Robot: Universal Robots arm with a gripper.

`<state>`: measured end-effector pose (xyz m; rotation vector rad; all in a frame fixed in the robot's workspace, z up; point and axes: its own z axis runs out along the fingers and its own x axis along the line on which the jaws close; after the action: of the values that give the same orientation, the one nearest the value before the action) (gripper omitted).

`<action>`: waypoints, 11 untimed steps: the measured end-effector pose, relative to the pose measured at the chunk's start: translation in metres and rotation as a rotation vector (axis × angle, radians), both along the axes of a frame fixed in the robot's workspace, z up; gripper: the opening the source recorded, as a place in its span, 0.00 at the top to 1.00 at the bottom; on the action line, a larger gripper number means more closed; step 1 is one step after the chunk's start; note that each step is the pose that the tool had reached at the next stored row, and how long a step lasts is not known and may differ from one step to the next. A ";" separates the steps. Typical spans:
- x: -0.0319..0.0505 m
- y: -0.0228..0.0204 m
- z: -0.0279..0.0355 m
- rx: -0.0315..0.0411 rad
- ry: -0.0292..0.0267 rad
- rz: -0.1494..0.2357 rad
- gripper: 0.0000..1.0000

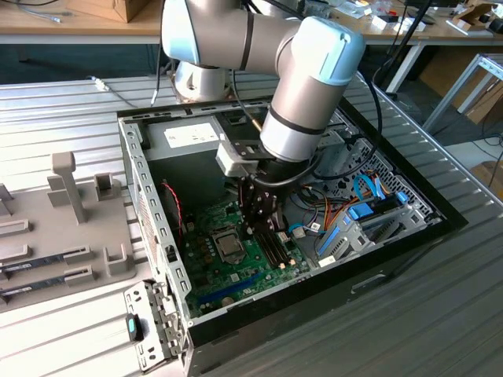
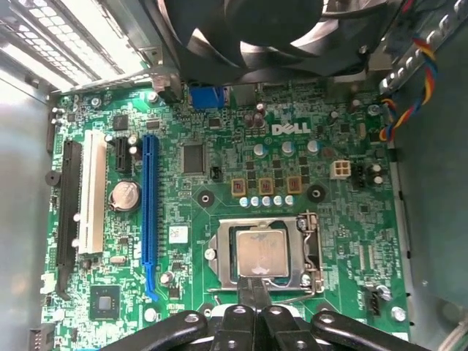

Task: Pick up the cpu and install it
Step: 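Install the first cpu locking lever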

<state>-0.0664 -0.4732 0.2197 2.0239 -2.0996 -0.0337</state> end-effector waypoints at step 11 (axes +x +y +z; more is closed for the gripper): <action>0.0000 -0.0007 -0.0162 -0.0102 0.0001 0.000 0.89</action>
<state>-0.0664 -0.4739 0.2036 2.0181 -2.0954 -0.0230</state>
